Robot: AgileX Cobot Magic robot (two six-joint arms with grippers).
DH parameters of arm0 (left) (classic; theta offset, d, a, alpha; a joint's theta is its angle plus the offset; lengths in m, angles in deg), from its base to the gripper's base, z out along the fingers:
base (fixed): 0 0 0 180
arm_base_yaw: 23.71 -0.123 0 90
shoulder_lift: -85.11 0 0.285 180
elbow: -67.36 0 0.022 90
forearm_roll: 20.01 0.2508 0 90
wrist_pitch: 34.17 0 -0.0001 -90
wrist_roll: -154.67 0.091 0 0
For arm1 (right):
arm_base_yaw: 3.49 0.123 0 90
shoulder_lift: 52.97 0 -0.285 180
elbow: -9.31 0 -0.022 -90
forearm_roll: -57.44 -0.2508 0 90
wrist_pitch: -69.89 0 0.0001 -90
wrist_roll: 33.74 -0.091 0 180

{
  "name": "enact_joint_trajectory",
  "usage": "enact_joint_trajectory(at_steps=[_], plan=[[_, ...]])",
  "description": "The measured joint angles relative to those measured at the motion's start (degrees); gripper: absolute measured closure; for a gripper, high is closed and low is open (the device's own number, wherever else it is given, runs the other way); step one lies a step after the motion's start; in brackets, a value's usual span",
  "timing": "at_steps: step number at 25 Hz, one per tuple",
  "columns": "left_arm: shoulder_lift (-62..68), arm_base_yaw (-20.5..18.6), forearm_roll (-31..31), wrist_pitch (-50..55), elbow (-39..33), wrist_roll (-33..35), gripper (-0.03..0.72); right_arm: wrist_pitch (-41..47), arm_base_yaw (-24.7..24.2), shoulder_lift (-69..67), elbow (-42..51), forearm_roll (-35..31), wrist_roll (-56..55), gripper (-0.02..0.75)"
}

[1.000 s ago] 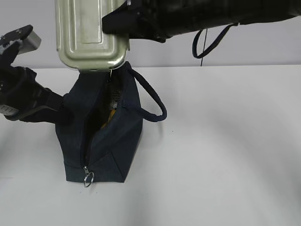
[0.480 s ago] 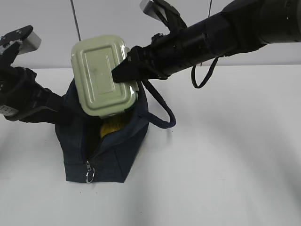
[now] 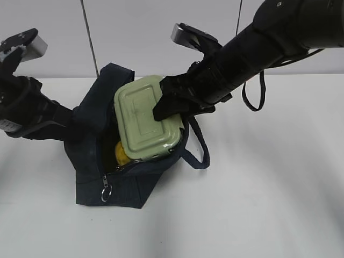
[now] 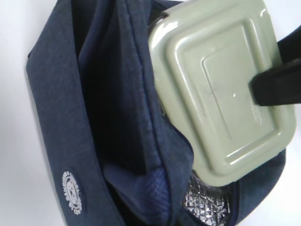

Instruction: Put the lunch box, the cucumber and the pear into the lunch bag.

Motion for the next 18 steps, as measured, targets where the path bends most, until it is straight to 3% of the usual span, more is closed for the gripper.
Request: enact_joint_trajectory(at_steps=[1, 6, 13, 18], plan=[[0.0, 0.0, 0.0, -0.05, 0.0, 0.0, 0.676, 0.0, 0.0, -0.23, -0.03, 0.39, -0.85, 0.355], [0.0, 0.0, 0.0, -0.21, 0.0, 0.0, 0.704, 0.0, 0.0, -1.14, -0.24, 2.76, -4.54, 0.355], [0.0, 0.0, 0.0, -0.21, 0.0, 0.0, 0.704, 0.94, 2.02, -2.66, -2.22, -5.62, -1.05, 0.355], [0.0, 0.0, -0.06, -0.15, 0.0, 0.0, 0.704, 0.74, 4.99, -3.23, -4.68, -6.71, 3.02, 0.309]])
